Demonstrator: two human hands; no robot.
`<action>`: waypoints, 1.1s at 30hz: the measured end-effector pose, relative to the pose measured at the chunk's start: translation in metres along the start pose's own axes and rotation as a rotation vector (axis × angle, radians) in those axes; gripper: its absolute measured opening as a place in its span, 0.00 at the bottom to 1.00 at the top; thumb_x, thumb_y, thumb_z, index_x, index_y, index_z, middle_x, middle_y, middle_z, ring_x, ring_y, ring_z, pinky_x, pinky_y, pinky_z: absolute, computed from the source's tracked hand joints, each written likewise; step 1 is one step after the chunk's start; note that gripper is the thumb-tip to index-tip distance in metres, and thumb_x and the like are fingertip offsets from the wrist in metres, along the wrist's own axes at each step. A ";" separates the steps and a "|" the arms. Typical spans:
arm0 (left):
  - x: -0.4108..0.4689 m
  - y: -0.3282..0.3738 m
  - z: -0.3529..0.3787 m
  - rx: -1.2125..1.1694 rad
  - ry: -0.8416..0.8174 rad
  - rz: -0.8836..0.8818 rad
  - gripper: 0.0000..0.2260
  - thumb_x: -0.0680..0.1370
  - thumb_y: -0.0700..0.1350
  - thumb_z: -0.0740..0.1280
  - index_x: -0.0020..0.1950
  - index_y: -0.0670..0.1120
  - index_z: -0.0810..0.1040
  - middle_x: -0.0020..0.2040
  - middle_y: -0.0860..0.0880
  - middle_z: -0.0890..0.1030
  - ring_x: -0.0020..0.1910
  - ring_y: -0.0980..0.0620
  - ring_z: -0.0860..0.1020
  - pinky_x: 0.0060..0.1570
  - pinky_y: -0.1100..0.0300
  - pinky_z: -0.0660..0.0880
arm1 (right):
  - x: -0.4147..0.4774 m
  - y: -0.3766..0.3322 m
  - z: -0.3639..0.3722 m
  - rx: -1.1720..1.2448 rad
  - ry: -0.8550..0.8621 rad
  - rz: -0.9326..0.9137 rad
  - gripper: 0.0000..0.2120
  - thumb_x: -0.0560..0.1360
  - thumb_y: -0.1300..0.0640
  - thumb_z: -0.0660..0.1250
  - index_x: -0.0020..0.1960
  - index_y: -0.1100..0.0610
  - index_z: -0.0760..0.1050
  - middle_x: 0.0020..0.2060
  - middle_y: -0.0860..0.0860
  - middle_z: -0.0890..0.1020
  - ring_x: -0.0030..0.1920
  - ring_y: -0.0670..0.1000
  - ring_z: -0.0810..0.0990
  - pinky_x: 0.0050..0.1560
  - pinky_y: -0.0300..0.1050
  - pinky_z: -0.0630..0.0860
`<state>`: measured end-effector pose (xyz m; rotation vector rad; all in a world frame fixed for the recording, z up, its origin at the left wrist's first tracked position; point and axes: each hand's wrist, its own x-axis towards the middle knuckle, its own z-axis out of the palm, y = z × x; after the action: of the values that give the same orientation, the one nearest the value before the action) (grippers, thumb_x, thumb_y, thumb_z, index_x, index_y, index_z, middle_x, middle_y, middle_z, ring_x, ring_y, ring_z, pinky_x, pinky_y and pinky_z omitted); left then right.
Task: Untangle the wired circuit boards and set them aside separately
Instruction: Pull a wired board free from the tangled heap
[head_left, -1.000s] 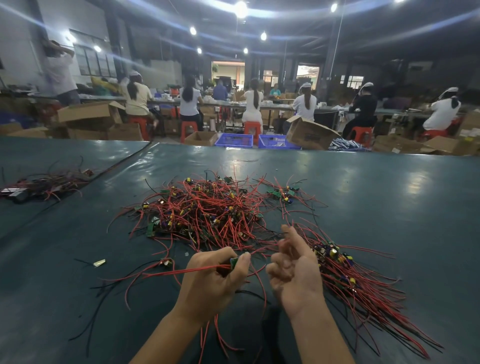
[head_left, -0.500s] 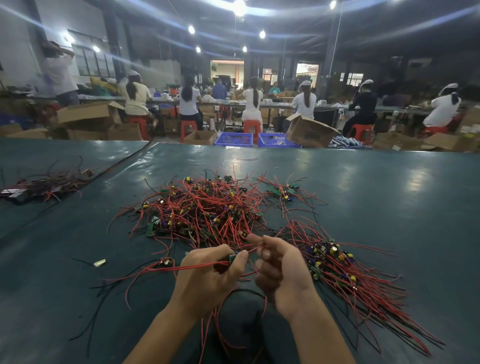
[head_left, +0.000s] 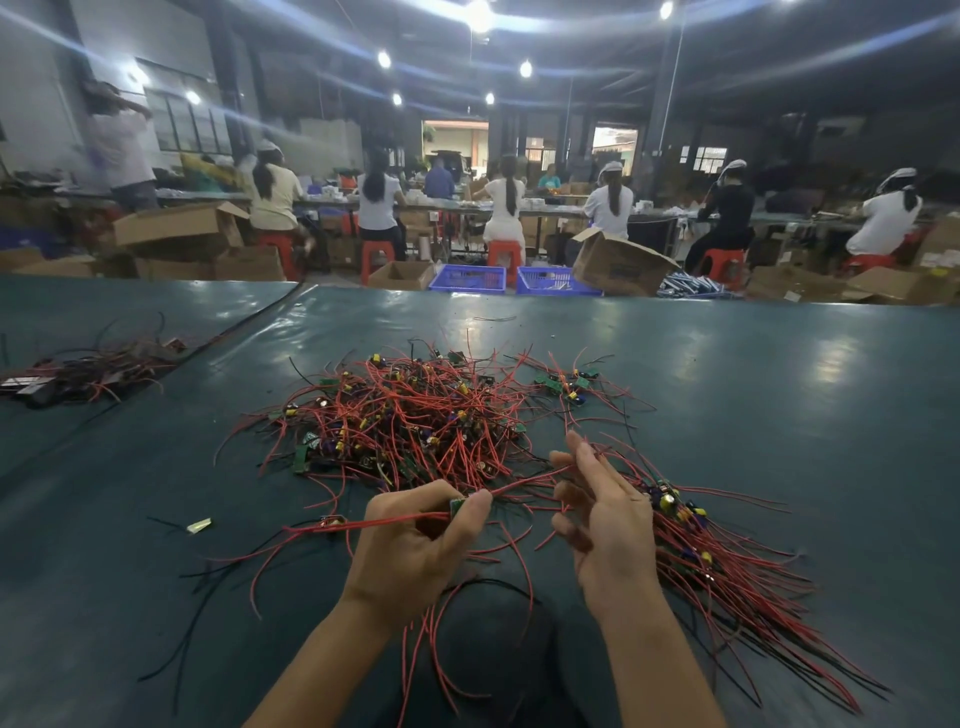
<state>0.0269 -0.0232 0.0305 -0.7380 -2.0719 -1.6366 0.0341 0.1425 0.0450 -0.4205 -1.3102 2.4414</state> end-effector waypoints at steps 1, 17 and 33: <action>0.001 0.001 0.000 -0.051 0.009 -0.035 0.23 0.73 0.56 0.67 0.28 0.39 0.72 0.24 0.42 0.73 0.22 0.44 0.71 0.24 0.55 0.68 | -0.001 0.000 0.001 0.004 0.007 -0.017 0.08 0.78 0.61 0.67 0.52 0.53 0.83 0.36 0.50 0.85 0.26 0.43 0.74 0.20 0.35 0.65; 0.008 0.006 0.003 -0.365 0.185 -0.396 0.16 0.68 0.57 0.69 0.35 0.44 0.83 0.36 0.43 0.84 0.30 0.51 0.81 0.30 0.64 0.76 | -0.012 -0.010 -0.007 0.215 -0.297 0.064 0.14 0.78 0.52 0.62 0.59 0.53 0.81 0.48 0.57 0.86 0.31 0.46 0.80 0.24 0.36 0.70; 0.002 0.016 -0.008 -1.268 -0.512 -0.783 0.17 0.66 0.52 0.75 0.33 0.42 0.71 0.28 0.45 0.71 0.24 0.47 0.72 0.29 0.57 0.72 | -0.029 0.022 0.025 -0.299 -0.482 0.274 0.23 0.66 0.37 0.70 0.37 0.58 0.83 0.27 0.54 0.77 0.22 0.49 0.74 0.23 0.38 0.71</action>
<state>0.0349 -0.0281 0.0460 -0.7397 -1.3974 -3.6047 0.0469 0.1002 0.0426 -0.0796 -1.9438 2.6832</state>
